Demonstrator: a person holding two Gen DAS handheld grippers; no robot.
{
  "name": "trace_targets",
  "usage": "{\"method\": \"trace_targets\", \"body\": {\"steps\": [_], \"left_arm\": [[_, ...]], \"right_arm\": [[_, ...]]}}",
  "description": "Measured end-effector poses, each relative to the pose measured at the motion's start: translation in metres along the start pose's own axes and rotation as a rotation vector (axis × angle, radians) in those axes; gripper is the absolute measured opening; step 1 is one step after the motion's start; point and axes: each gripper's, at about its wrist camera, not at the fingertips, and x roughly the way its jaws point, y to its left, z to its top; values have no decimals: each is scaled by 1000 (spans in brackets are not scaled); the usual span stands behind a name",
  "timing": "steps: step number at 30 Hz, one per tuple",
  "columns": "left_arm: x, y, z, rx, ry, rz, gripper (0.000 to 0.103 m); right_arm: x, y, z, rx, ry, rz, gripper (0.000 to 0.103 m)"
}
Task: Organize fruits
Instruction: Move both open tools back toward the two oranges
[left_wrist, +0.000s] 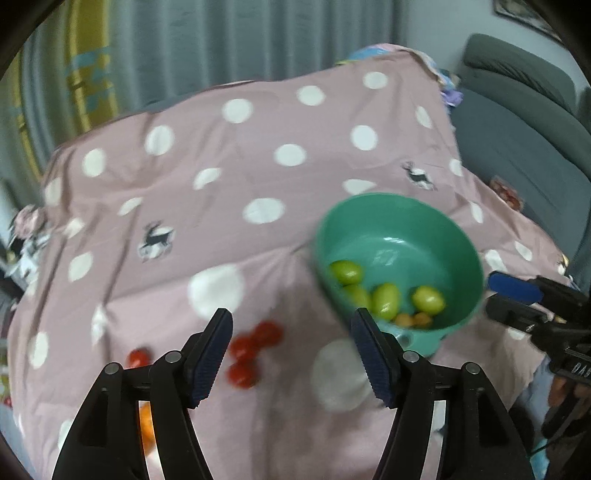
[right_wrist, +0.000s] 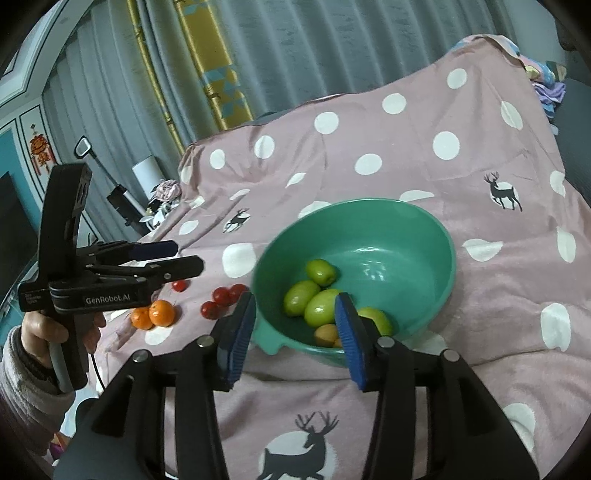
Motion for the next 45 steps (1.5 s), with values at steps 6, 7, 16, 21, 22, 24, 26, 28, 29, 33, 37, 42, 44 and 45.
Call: {"method": "trace_targets", "body": {"steps": [6, 7, 16, 21, 22, 24, 26, 28, 29, 33, 37, 42, 44, 45], "left_arm": [[-18, 47, -33, -90, 20, 67, 67], [-19, 52, -38, -101, 25, 75, 67], [-30, 98, -95, -175, 96, 140, 67], [-31, 111, -112, -213, 111, 140, 67], [-31, 113, -113, -216, 108, 137, 67], [-31, 114, -117, -221, 99, 130, 67], [-30, 114, -120, -215, 96, 129, 67], [-28, 115, -123, -212, 98, 124, 67], [-27, 116, -125, -217, 97, 116, 67], [-26, 119, -130, -214, 90, 71, 67], [-29, 126, -131, -226, 56, 27, 67], [-25, 133, -131, -227, 42, 13, 67], [-23, 135, -129, -221, 34, 10, 67], [-21, 136, -127, -212, 35, 10, 67]], "right_arm": [[-1, 22, -2, -52, 18, 42, 51], [-1, 24, -3, -59, 21, 52, 51], [8, 55, -14, -131, 78, 116, 58], [22, 68, -21, -134, 128, 162, 62], [26, 72, -24, -136, 145, 174, 62], [35, 79, -28, -138, 172, 193, 63], [47, 88, -34, -128, 211, 230, 64], [56, 95, -41, -118, 249, 264, 65], [63, 102, -46, -118, 274, 281, 65], [79, 119, -57, -142, 329, 305, 65], [91, 131, -59, -152, 361, 323, 65], [102, 136, -59, -163, 390, 334, 65], [106, 137, -57, -161, 396, 334, 65], [107, 137, -57, -158, 397, 336, 65]]}}
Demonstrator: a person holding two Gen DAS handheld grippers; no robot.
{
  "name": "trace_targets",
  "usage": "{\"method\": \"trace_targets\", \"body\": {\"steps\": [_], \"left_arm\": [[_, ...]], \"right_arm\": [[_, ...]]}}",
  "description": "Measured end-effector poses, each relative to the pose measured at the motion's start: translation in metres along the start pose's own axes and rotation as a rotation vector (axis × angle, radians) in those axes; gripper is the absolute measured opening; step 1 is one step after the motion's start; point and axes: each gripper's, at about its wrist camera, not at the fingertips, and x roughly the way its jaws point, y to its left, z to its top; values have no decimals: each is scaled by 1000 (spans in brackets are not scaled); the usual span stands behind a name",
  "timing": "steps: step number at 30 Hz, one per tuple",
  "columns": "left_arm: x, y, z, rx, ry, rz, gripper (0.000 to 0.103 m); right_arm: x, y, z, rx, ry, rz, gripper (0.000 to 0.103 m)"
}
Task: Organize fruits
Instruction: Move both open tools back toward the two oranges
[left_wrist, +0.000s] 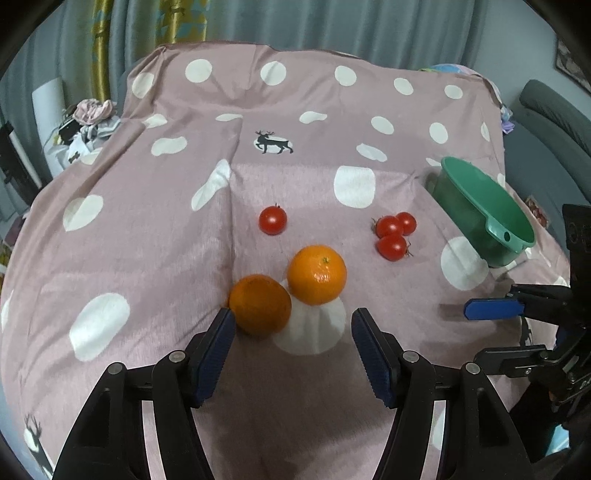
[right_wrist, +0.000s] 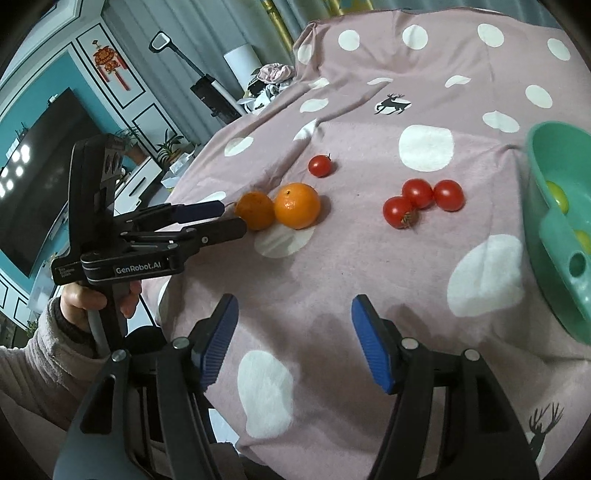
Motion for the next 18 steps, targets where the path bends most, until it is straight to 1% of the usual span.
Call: {"method": "trace_targets", "body": {"steps": [5, 9, 12, 18], "left_arm": [[8, 3, 7, 35, 8, 19, 67], [16, 3, 10, 70, 24, 23, 67], [21, 1, 10, 109, 39, 29, 64], [25, -1, 10, 193, 51, 37, 61]], "right_arm": [[4, 1, 9, -3, 2, 5, 65], [6, -3, 21, 47, -12, 54, 65], [12, -6, 32, 64, -21, 63, 65], [38, -11, 49, 115, 14, 96, 65]]}}
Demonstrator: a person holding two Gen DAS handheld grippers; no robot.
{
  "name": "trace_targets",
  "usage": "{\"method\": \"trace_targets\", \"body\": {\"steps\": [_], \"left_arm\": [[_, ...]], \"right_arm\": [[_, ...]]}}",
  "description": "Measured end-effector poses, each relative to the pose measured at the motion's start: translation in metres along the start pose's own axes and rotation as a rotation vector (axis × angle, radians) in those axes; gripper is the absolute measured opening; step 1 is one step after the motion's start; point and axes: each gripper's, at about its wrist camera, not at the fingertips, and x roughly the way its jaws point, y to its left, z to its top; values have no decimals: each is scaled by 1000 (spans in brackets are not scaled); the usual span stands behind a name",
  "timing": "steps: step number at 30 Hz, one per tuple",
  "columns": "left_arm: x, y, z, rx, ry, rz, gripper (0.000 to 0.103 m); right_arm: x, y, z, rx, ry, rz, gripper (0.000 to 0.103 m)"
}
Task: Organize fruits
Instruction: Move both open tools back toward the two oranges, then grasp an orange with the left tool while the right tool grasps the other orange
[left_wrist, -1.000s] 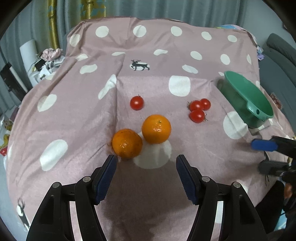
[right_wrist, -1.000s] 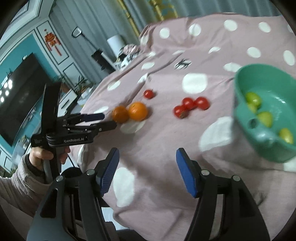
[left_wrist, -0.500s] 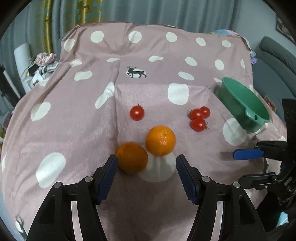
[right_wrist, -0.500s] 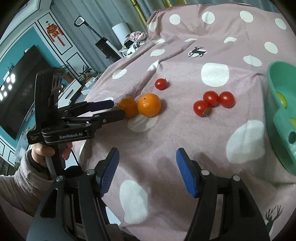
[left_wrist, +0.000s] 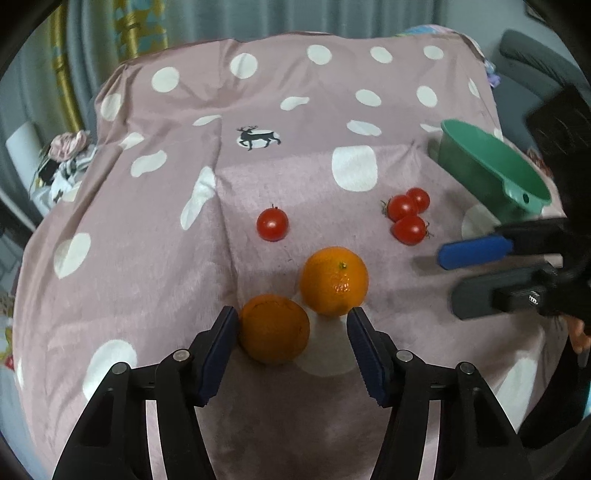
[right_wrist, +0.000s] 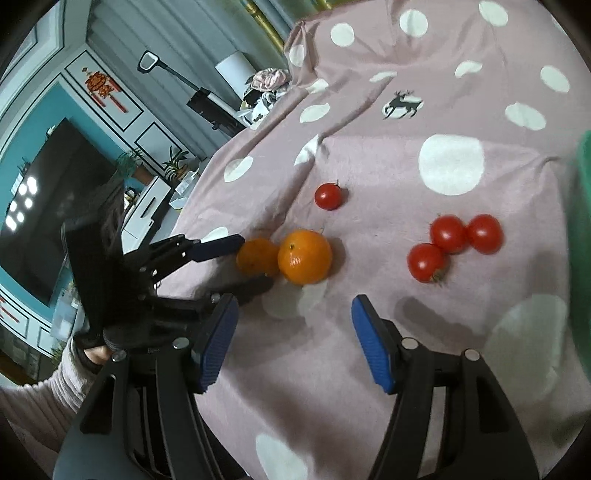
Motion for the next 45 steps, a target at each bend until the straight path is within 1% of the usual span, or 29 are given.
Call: {"method": "trace_targets", "body": {"steps": [5, 9, 13, 19, 23, 24, 26, 28, 30, 35, 40, 45], "left_arm": [[8, -3, 6, 76, 27, 16, 61], [13, -1, 11, 99, 42, 22, 57], [16, 2, 11, 108, 49, 36, 44], [20, 6, 12, 122, 46, 21, 44], [25, 2, 14, 142, 54, 39, 44], [28, 1, 14, 146, 60, 45, 44], [33, -1, 16, 144, 76, 55, 44], [34, -5, 15, 148, 75, 77, 44], [33, -6, 15, 129, 72, 90, 44], [29, -4, 15, 58, 75, 79, 44], [24, -10, 13, 24, 70, 75, 44], [18, -19, 13, -3, 58, 56, 44]], "right_arm": [[24, -2, 16, 24, 41, -17, 65], [40, 2, 26, 15, 65, -24, 65], [52, 2, 31, 10, 89, -28, 63], [60, -4, 36, 26, 90, -40, 57], [63, -12, 36, 51, 96, -45, 48], [64, -15, 36, 64, 97, -35, 47], [62, -17, 36, 72, 88, -34, 47], [59, -17, 35, 77, 80, -47, 47], [55, -19, 32, 89, 74, -49, 47], [38, -24, 19, 111, 56, -46, 47], [19, -31, 5, 130, 37, -54, 47], [0, -34, -9, 127, 16, -91, 47]]}}
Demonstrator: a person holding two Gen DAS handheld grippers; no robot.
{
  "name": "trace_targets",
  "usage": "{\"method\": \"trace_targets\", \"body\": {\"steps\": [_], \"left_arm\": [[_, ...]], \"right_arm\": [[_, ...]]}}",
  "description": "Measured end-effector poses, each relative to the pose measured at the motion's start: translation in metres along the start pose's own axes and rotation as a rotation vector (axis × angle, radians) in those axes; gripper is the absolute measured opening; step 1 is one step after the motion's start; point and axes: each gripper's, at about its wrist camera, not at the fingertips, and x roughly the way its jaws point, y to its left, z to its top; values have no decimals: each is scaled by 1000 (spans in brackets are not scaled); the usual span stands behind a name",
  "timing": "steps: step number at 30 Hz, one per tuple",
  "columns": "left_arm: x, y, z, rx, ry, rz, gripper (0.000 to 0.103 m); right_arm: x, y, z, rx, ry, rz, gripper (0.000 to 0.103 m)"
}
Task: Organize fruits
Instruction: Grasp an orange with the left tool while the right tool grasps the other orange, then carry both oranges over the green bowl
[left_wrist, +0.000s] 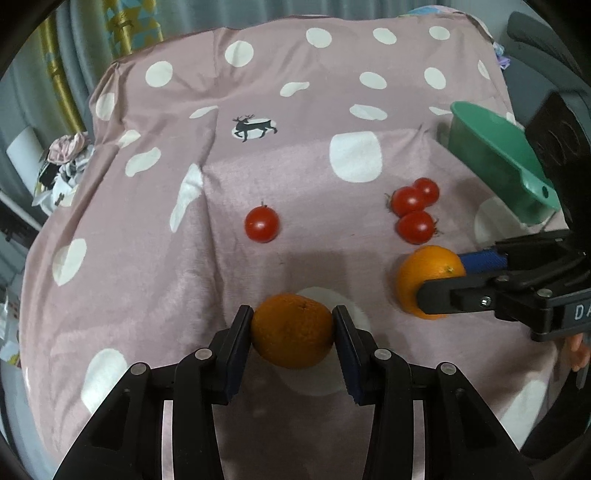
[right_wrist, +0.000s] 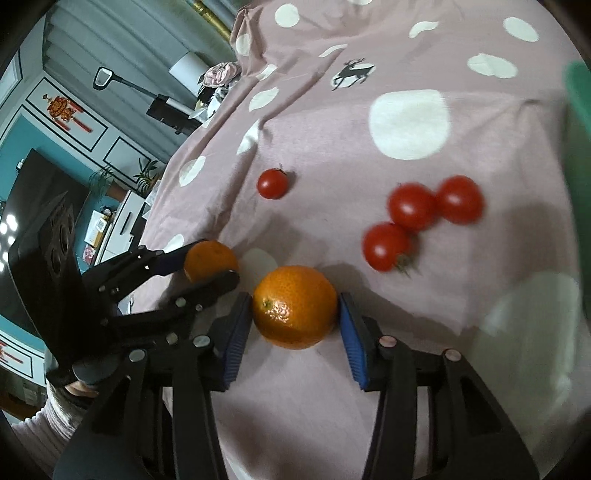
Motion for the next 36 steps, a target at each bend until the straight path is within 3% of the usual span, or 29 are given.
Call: {"method": "trace_targets", "body": {"steps": [15, 36], "left_arm": [[-29, -29, 0, -41, -50, -46, 44], [-60, -63, 17, -45, -120, -71, 44]], "right_arm": [[-48, 0, -25, -72, -85, -89, 47], [-105, 10, -37, -125, -223, -86, 47]]}}
